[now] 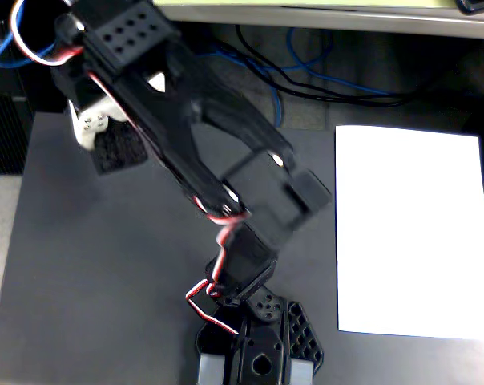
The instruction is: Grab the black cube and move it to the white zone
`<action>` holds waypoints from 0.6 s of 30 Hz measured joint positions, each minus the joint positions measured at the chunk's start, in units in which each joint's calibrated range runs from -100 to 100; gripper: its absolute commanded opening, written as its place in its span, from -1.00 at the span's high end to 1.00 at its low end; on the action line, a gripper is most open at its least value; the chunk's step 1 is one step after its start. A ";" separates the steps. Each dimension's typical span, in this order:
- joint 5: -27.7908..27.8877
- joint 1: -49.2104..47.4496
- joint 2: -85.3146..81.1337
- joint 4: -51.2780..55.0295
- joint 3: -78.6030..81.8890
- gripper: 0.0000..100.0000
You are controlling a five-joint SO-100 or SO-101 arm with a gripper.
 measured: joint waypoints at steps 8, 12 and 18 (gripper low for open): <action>-4.83 16.99 -17.81 5.48 0.00 0.97; -4.83 31.02 -23.47 5.91 0.00 0.97; 1.00 49.41 -26.38 6.08 0.00 0.97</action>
